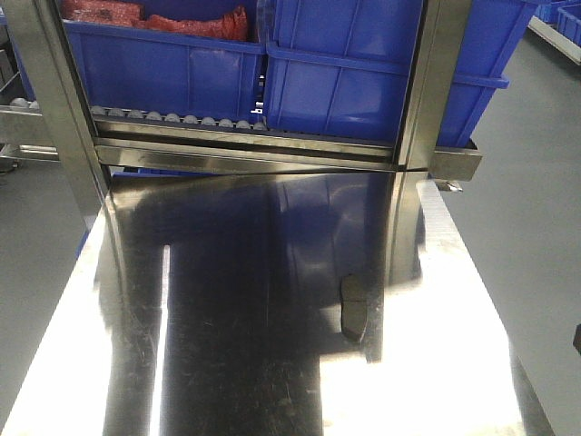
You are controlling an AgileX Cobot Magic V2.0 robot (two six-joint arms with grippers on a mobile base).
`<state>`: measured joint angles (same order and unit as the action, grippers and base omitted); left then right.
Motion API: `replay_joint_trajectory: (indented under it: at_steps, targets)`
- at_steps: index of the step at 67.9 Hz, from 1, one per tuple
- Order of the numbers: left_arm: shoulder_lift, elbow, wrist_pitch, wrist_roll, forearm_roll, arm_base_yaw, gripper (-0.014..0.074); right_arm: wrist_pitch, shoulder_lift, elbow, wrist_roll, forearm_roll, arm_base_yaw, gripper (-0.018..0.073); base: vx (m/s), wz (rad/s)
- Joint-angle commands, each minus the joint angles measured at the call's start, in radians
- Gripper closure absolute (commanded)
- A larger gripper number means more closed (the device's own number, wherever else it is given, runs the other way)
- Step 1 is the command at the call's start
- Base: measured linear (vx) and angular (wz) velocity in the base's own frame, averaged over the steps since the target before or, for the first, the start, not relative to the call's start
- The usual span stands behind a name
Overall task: Move and align brake pads A on conveyor
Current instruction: 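Close the left gripper on the brake pad and lift it, then lower the open right gripper over the remaining brake pad on the table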
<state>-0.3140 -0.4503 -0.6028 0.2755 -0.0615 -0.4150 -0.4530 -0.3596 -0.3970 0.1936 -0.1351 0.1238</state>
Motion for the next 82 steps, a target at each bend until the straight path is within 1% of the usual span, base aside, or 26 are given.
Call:
replay_joint_trajectory:
  at_steps: [1,54,61,70,78,82]
  targets:
    - [-0.008,-0.029,0.088,0.0,0.004,-0.002,0.0602,0.073,-0.008,-0.027,0.004,0.001,-0.004,0.0233,0.0,0.0]
    - [-0.008,-0.029,0.088,0.0,0.004,-0.002,0.0602,0.1,-0.008,-0.027,-0.004,-0.008,-0.004,0.0233,0.0,0.0]
    - [-0.008,-0.029,0.088,0.0,0.004,-0.002,0.0602,0.109,-0.04,-0.041,-0.01,-0.007,-0.004,0.0233,0.0,0.0]
    - [-0.008,-0.029,0.088,0.0,0.004,-0.002,0.0602,0.036,-0.188,-0.141,-0.042,-0.012,-0.004,0.0233,0.0,0.0]
    - [-0.008,-0.029,0.088,0.0,0.004,-0.002,0.0602,-0.095,-0.364,-0.283,-0.105,-0.032,-0.004,0.0233,0.0,0.0]
    - [-0.008,-0.029,0.088,0.0,0.004,-0.002,0.0602,-0.152,-0.448,-0.341,-0.119,-0.044,-0.004,0.0233,0.0,0.0]
